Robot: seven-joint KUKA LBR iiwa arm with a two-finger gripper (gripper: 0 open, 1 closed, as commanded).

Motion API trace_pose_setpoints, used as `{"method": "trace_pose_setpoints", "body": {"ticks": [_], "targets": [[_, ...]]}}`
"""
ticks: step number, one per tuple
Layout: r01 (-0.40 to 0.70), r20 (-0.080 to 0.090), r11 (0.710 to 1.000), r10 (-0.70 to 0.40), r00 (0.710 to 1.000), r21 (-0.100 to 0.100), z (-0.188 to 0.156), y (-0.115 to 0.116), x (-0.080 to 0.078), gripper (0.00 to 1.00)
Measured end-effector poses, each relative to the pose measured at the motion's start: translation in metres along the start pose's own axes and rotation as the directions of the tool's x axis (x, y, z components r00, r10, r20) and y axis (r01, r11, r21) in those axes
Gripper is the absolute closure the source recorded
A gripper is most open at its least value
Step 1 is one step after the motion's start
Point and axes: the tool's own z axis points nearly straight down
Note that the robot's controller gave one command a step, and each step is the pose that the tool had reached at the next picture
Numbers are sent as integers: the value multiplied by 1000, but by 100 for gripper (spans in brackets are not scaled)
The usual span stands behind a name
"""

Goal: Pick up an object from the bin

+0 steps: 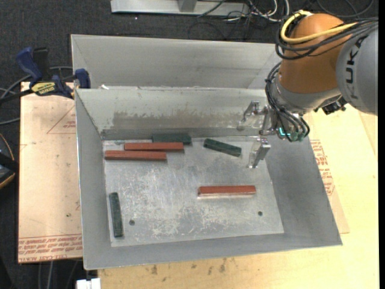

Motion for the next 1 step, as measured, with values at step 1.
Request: {"method": "trace_pose_setpoints", "body": {"ticks": [1], "targets": [[1, 8, 1000, -1, 1000, 1, -5, 0, -2, 0]]}}
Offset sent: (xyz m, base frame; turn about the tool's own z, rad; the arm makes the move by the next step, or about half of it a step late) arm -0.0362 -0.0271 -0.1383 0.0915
